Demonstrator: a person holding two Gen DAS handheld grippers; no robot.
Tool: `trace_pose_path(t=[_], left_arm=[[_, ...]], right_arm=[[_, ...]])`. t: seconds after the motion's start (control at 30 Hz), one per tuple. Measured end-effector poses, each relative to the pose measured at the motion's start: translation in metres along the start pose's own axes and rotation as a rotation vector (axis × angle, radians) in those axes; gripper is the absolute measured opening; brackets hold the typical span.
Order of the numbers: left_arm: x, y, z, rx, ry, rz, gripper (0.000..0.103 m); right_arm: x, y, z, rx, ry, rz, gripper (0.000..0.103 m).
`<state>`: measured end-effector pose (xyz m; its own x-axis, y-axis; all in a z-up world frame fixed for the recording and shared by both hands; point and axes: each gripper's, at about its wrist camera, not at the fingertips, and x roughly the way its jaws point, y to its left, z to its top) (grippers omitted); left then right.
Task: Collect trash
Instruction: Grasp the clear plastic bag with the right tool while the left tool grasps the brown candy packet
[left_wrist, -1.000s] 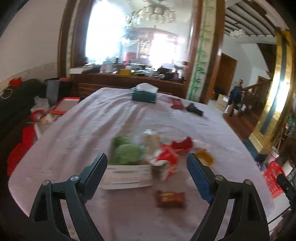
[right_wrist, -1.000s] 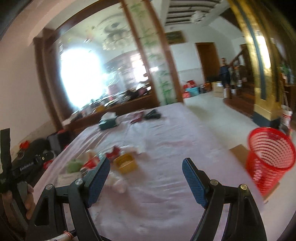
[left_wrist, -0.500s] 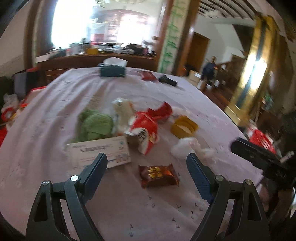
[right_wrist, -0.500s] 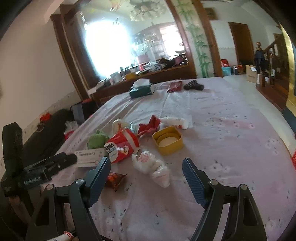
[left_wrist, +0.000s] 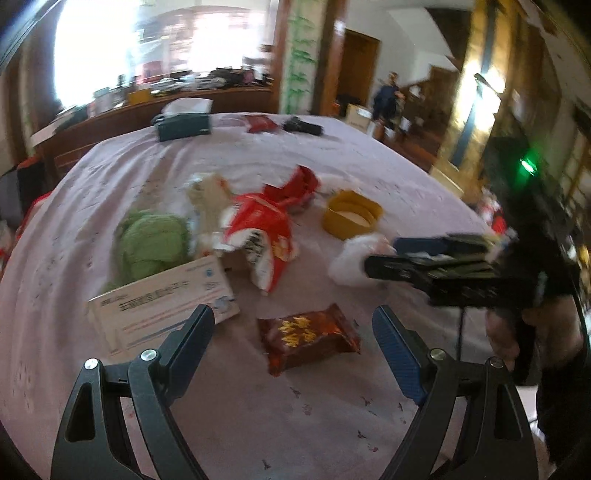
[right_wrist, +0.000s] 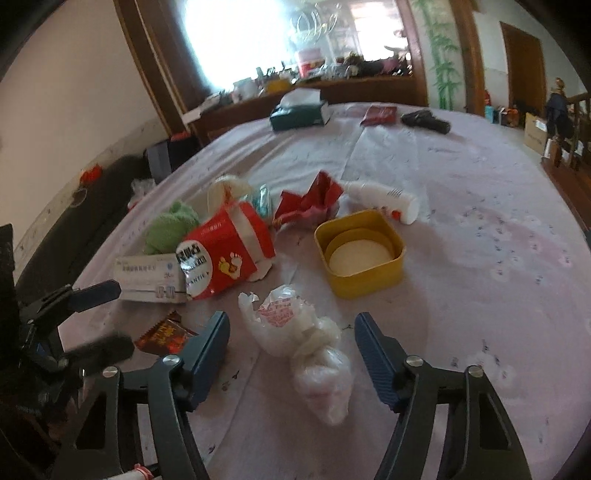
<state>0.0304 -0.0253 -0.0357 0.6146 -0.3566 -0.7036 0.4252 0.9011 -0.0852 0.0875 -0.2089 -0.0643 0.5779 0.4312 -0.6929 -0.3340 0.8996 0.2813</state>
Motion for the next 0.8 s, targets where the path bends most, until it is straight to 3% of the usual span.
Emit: trace_pose_path(t=[0.03, 0.3, 0.47, 0.67, 0.8], left_arm=[[0.002, -0.003, 0.000, 0.026, 0.006, -0.006, 0.086], [0.031, -0.019, 0.004, 0.193, 0.063, 0.025, 0.086], [0.046, -0.023, -0.003, 0.265, 0.152, 0.007, 0.086], [0.041, -0.026, -0.009, 0.225, 0.211, -0.092, 0.086], [0.044, -0.028, -0.006, 0.203, 0.220, -0.096, 0.079]], right_arm=[[0.003, -0.001, 0.000, 0.001, 0.011, 0.002, 0.063], [-0.004, 0.000, -0.008, -0.012, 0.023, -0.043, 0.043], [-0.021, -0.011, -0.021, 0.061, -0.003, -0.070, 0.040], [-0.043, -0.019, -0.032, 0.124, -0.044, -0.105, 0.040], [-0.052, -0.022, -0.040, 0.150, -0.059, -0.094, 0.040]])
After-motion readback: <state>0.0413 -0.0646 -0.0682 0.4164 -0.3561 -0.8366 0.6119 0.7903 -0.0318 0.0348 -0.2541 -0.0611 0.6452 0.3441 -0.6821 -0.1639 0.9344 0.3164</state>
